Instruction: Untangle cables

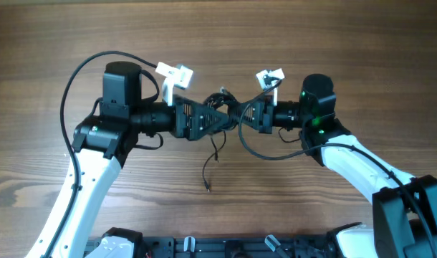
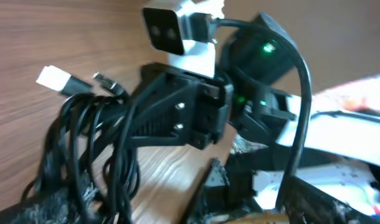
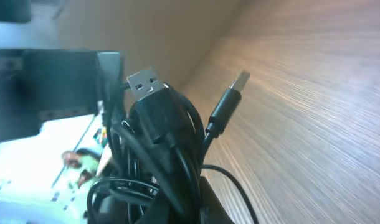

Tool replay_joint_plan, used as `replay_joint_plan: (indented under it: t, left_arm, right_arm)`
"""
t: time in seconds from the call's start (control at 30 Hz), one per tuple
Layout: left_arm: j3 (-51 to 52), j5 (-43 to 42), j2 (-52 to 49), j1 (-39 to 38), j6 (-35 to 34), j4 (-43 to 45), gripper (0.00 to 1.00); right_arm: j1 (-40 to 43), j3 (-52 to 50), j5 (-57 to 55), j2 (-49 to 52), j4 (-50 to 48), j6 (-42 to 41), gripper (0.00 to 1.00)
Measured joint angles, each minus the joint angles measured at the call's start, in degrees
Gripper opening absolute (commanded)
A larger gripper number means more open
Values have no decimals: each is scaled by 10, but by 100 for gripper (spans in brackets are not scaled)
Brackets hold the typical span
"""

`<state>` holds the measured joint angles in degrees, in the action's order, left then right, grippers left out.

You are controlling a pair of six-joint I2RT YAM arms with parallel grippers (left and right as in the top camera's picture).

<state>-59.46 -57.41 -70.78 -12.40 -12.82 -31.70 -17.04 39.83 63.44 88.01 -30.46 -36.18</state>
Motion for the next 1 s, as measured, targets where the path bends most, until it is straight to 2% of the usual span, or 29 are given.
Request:
replay_joint_plan:
  t: [0.17,0.27,0.43,0.5,0.53,0.6,0.63,0.67,0.7,0.73,0.77,0.8,0.83,0.9,0.93,0.97,1.0]
  left_arm:
    - [0,91,0,0,3,-17,100]
    - [0,130,0,0,59,-51,92]
    - [0,143,-19,-1,132,-69,81]
    - [0,142,-39,-9,145,-60,68]
    - [0,141,-48,-15,148,-58,56]
    - [0,140,-63,-27,157,-46,17]
    - [0,138,-70,-32,158,-41,17]
    - [0,137,-72,-34,158,-38,25]
    - [0,136,-73,-36,162,-39,28]
    - [0,134,-73,-37,165,-39,27]
    - [0,135,-73,-37,165,-39,19]
    - [0,136,-73,-37,166,-39,4]
    - [0,137,-73,-37,169,-41,4]
    - [0,136,-73,-37,168,-57,4]
    - [0,137,-73,-37,167,-65,4]
    - [0,147,-73,-37,167,-74,4]
    - [0,163,-73,-37,166,-80,4]
  right_arm:
    - [0,0,-9,0,1,0,5]
    - [0,0,23,0,0,5,5]
    - [-1,0,68,0,0,16,5]
    - [-4,0,70,0,1,18,5]
    - [-8,0,69,0,7,19,5]
    - [-13,0,56,0,34,32,5]
    - [-14,0,50,0,41,38,5]
    - [-15,0,42,0,52,46,5]
    - [-15,0,35,0,69,58,4]
    - [-15,0,33,0,77,67,5]
    - [-15,1,33,0,95,81,5]
    - [-15,1,33,0,110,94,5]
    - [-14,1,33,0,125,108,10]
    - [-15,1,32,0,143,132,38]
    - [-15,1,34,0,149,138,64]
    - [-15,1,36,0,150,146,100]
    - [-15,1,38,0,150,149,100]
